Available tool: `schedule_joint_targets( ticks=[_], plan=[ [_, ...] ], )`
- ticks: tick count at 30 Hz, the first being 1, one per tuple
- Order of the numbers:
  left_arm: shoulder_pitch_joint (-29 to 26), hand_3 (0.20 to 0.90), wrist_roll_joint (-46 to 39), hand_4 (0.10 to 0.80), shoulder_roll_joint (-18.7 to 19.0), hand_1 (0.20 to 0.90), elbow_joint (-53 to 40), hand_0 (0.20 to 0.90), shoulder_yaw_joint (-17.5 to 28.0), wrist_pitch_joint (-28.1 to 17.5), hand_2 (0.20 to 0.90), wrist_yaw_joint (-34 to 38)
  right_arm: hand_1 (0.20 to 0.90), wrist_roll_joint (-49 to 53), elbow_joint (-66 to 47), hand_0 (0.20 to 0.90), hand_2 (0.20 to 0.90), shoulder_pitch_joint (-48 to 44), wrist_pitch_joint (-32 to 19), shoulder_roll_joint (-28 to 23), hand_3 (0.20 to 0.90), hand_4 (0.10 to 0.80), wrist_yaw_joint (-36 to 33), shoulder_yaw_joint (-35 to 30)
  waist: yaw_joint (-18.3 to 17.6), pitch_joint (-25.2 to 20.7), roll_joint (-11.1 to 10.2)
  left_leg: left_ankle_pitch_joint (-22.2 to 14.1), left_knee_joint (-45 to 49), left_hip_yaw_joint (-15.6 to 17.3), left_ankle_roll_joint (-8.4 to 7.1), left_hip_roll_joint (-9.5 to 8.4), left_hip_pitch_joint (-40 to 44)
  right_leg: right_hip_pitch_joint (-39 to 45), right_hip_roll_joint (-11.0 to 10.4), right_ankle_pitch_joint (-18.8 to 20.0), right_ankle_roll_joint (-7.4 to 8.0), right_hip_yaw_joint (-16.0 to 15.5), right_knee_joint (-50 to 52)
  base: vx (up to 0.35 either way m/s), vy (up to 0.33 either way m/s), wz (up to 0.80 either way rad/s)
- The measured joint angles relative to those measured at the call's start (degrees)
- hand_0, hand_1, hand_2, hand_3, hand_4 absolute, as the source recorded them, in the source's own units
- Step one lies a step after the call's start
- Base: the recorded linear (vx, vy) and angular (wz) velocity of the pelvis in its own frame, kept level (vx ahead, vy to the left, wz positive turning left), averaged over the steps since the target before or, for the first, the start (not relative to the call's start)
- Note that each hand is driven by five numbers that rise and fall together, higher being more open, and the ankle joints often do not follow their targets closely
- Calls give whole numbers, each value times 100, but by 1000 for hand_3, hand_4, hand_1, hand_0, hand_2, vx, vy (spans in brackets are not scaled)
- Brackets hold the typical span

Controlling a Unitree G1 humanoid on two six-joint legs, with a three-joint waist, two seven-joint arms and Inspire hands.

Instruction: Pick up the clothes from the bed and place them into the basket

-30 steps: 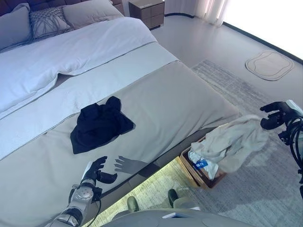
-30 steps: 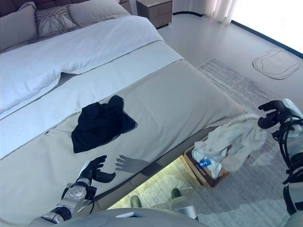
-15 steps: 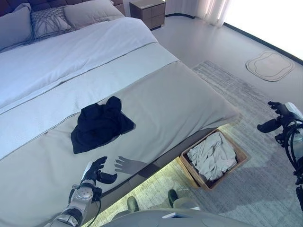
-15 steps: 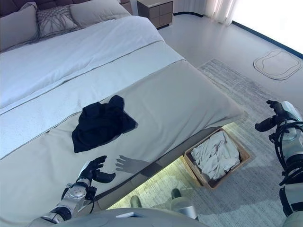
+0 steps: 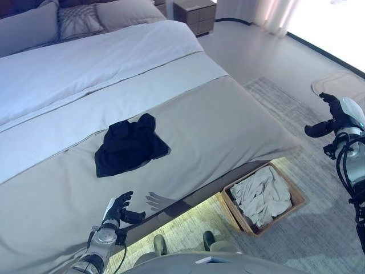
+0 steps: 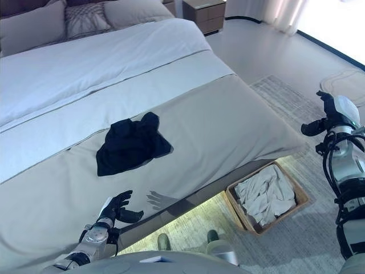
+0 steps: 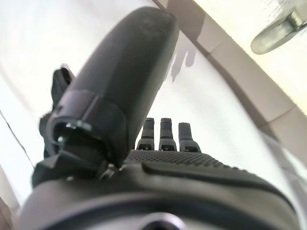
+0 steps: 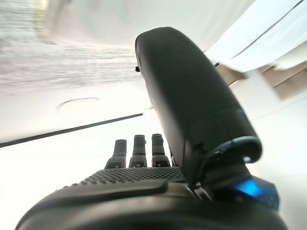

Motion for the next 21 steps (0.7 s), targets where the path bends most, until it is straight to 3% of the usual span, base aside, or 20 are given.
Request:
schedule_joint_targets(
  ticks=[6, 13, 21],
  plan=[
    [97, 900, -101, 800, -19, 900, 2, 900, 18, 11, 900, 178, 900, -181, -6, 900, 900, -906, 195, 85, 900, 800, 179, 860, 425, 0, -3, 80, 22, -252, 12, -24, -83, 35, -12, -1, 0, -259, -2, 54, 17, 23],
    [205, 900, -227, 800, -24, 900, -162, 900, 151, -3, 900, 209, 900, -177, 10, 900, 900, -1894, 555, 814, 900, 800, 500, 1608, 959, 40, -5, 302, 28, -732, -5, -66, -495, -147, -12, -4, -2, -743, 0, -45, 51, 35],
    [-112, 900, -327, 800, -28, 900, -749, 900, -187, -120, 900, 335, 900, -169, 321, 900, 900, -2883, 745, 1082, 900, 800, 335, 2198, 1430, 959, 282, 545, 30, -1223, -115, -160, -1014, -462, -39, -11, -11, -1223, 130, -101, 56, 36]
  ],
)
